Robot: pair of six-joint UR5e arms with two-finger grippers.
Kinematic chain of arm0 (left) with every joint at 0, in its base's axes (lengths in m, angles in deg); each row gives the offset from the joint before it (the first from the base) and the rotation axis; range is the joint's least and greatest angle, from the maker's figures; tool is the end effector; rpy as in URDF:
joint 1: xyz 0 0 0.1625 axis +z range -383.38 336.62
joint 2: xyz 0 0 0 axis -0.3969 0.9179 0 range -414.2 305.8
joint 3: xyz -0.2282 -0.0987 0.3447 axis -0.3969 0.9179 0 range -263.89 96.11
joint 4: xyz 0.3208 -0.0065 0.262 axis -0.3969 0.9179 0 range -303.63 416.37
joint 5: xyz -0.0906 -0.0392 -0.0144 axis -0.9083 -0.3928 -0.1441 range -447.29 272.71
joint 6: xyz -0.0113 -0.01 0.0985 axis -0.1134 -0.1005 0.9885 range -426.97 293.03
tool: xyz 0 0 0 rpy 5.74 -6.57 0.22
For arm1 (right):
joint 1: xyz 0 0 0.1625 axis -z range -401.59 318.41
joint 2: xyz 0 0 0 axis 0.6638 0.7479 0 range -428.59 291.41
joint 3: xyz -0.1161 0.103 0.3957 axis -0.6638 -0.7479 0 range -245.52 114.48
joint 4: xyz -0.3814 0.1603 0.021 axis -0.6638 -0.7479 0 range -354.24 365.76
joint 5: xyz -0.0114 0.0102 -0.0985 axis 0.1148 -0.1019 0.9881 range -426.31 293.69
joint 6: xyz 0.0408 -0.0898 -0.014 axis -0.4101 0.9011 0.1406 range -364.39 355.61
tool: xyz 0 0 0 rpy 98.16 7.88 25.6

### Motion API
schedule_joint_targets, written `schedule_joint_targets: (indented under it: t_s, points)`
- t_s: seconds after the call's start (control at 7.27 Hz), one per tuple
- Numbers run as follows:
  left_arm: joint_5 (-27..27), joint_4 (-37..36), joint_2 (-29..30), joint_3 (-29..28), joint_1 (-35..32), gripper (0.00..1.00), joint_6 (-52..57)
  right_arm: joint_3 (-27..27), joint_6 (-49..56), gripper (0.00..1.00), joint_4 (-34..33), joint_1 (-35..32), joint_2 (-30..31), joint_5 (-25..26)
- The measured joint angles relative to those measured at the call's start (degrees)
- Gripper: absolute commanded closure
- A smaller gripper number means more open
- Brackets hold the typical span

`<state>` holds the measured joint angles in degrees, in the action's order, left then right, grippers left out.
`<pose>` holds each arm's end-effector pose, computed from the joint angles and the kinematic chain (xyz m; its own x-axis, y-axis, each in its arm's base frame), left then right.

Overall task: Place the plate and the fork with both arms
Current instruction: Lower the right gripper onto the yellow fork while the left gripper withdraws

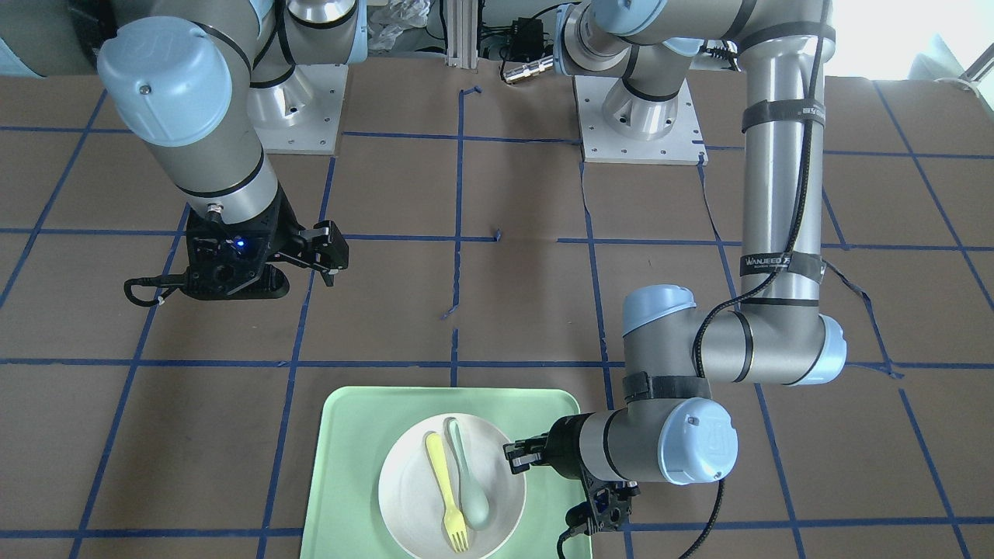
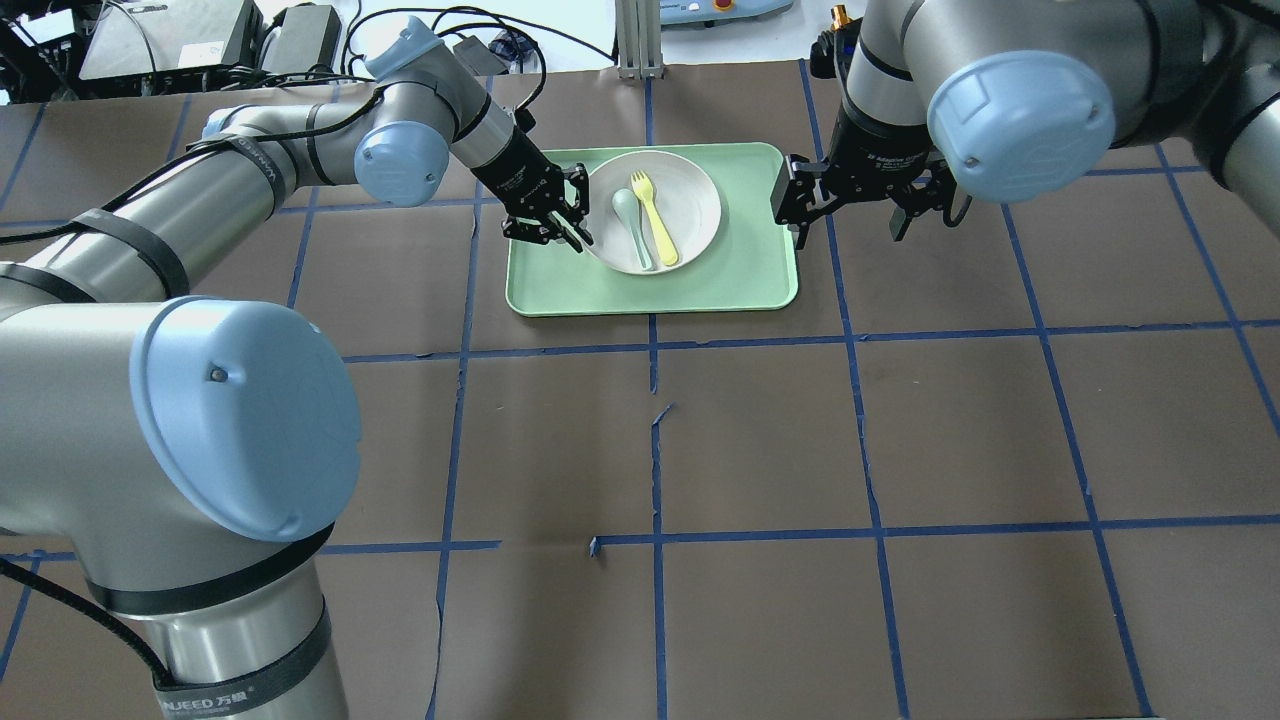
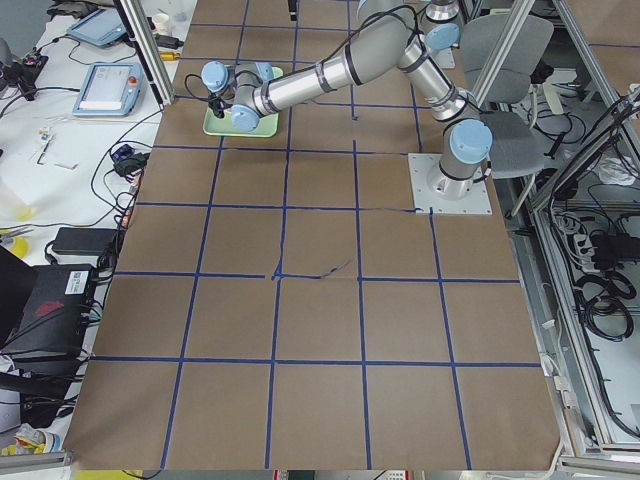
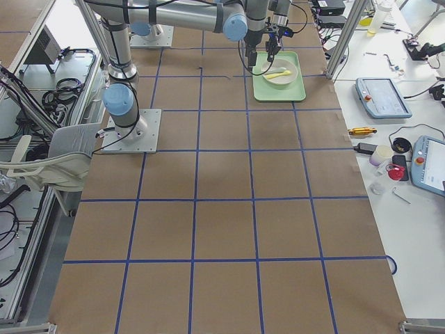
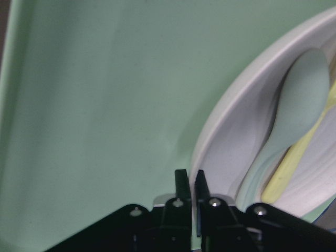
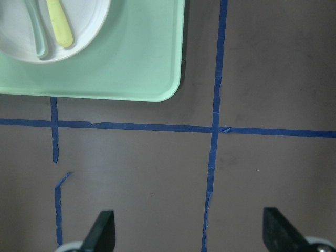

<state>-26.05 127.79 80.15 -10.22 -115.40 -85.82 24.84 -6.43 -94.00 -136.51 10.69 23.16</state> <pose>-0.2067 -0.7206 0.1797 -0.8430 -0.3639 0.3961 -0.2511 0.9175 0.3085 0.1819 -0.5478 0.4028 -0.9987 -0.0500 -0.0083 -0.0502 0.9985 0.0233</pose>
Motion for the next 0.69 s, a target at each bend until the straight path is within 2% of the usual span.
schedule_joint_targets:
  t_s: [0.28, 0.41, 0.55, 0.69]
  points:
    - [1.74, -0.22, -2.88, 0.75, -0.04, 0.00, -0.06, -0.26, 0.27, 0.00, -3.14, -0.06, -0.89, -0.44]
    - [7.53, 0.17, -5.13, 1.01, 0.13, 0.00, 0.14, -0.55, 0.08, 0.00, -7.58, -0.08, -2.86, -0.97]
    - [15.97, 1.04, -7.29, 1.39, 0.70, 0.00, 2.17, -0.91, -0.14, 0.00, -12.81, -0.09, -5.48, -1.51]
    - [21.71, 2.16, -9.41, 2.29, 2.12, 0.00, 6.58, -2.16, -0.17, 0.05, -16.99, -0.19, -8.53, -1.78]
